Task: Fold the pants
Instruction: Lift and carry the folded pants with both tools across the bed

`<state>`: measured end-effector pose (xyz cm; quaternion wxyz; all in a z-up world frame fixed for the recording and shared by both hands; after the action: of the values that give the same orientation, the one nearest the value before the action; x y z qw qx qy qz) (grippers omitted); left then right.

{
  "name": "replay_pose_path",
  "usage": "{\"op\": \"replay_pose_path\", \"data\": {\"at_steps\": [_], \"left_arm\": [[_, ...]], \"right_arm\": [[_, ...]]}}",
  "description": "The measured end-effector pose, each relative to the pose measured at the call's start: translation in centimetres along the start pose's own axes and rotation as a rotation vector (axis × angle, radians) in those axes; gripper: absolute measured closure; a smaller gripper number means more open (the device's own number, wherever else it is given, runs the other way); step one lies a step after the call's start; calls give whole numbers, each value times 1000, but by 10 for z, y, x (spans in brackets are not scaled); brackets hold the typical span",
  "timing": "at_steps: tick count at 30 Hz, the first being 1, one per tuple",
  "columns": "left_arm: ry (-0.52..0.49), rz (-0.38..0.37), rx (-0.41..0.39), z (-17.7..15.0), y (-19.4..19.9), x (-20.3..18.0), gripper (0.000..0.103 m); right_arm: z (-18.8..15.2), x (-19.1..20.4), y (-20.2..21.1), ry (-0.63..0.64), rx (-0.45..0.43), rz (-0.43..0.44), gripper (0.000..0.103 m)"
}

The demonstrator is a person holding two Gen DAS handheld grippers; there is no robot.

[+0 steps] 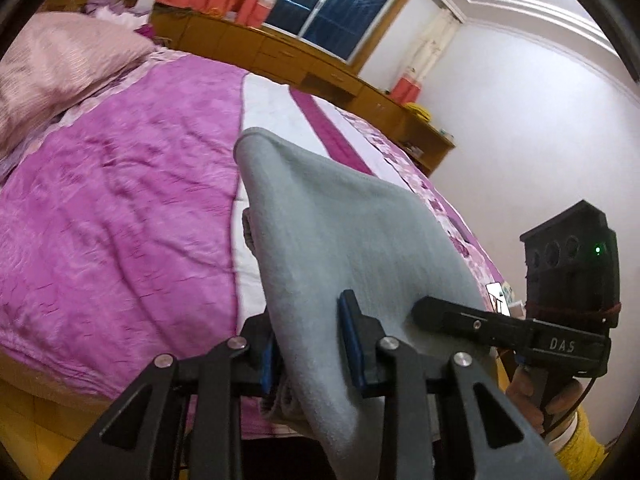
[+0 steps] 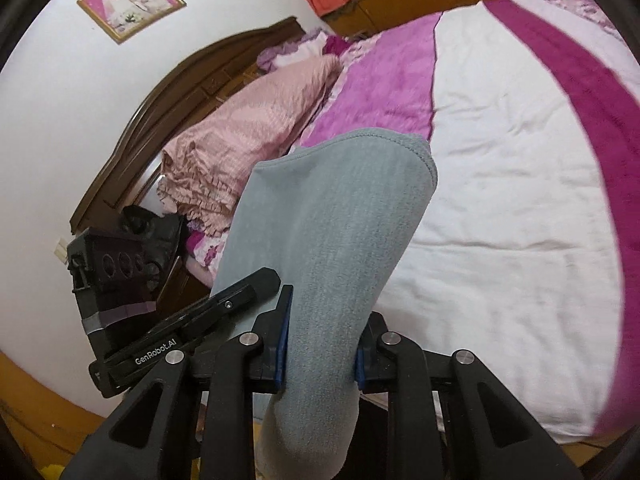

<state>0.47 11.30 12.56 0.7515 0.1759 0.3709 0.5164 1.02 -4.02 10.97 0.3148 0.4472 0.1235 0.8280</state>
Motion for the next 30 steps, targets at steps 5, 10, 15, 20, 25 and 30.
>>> {"op": "replay_pose_path", "data": {"at_steps": [5, 10, 15, 20, 25, 30], "left_arm": [[-55, -9, 29, 5, -23, -49, 74], [-90, 7, 55, 8, -56, -86, 74], [-123, 29, 97, 11, -107, -113, 74], [-140, 43, 165, 10, -167, -129, 74], [-163, 29, 218, 9, -229, -141, 74], [-179, 7, 277, 0, -274, -145, 73]], "right_arm": [[8, -24, 40, 10, -31, -33, 86], [20, -66, 62, -6, -26, -29, 86], [33, -123, 73, -38, -17, 7, 86], [45, -180, 73, -71, 10, -2, 86], [56, -237, 71, -109, 26, -55, 86], [51, -277, 67, -160, 12, -114, 85]]}}
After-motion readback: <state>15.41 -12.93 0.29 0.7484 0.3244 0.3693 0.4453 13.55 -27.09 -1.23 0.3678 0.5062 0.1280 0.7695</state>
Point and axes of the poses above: each gripper's, at about its wrist camera, not at the fingertips, and y roughly against the way its jaws point, x to its left, z to its top, the point moved 6 cm from there along -y, roughly the way its jaws point, and after that the axes turned 8 degrees about z, right-handed, at the moved point
